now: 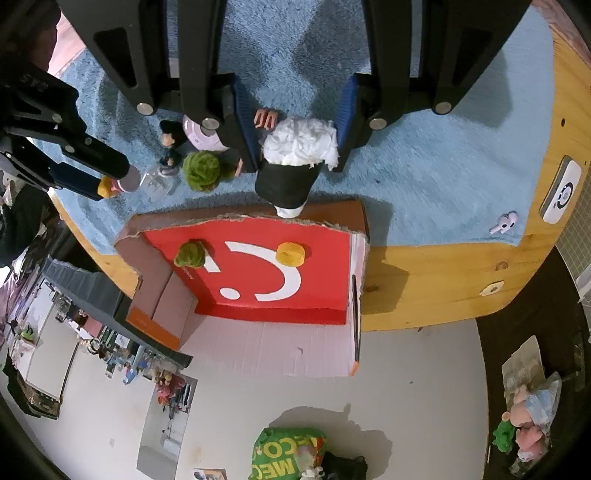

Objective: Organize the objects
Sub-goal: 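Carry the figurine and plush with both tools into the orange box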

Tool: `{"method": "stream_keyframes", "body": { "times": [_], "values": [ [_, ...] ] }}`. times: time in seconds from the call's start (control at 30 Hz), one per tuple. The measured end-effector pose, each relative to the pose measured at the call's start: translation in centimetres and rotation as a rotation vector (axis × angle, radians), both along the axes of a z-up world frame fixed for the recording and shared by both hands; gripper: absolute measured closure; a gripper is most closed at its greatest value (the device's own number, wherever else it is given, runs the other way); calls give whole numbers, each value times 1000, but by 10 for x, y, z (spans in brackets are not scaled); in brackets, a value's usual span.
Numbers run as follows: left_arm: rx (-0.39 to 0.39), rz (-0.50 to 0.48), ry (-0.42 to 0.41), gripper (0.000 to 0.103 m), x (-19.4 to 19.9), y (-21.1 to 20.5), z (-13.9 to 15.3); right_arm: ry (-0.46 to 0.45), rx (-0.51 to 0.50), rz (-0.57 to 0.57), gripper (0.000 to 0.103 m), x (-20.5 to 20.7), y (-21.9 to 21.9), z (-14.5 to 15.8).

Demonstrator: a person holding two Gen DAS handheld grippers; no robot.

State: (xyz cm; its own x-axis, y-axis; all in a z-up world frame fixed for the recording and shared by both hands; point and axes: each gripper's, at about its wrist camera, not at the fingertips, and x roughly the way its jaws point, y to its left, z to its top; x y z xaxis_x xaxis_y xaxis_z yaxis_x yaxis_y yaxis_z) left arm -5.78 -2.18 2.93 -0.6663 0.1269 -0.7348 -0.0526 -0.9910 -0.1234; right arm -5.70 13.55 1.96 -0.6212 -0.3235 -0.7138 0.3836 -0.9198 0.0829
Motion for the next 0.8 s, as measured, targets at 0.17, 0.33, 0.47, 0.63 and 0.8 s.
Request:
{"method": "stream_keyframes", "body": {
  "times": [0.17,0.33,0.47,0.63,0.8],
  "values": [
    [7,-2,23,63,1,-1,11,13,-1,6,56,-3,-2,5],
    [8,-6,31,63,-4,-1,17,20,0,10,56,-9,-5,10],
    [10,-10,32,63,-12,0,20,29,1,13,56,-15,-7,15],
    [10,-18,37,63,-23,3,25,36,3,14,56,-24,-7,21],
    [4,-27,28,63,-37,6,26,30,6,14,56,-37,-8,24]
  ]
}}
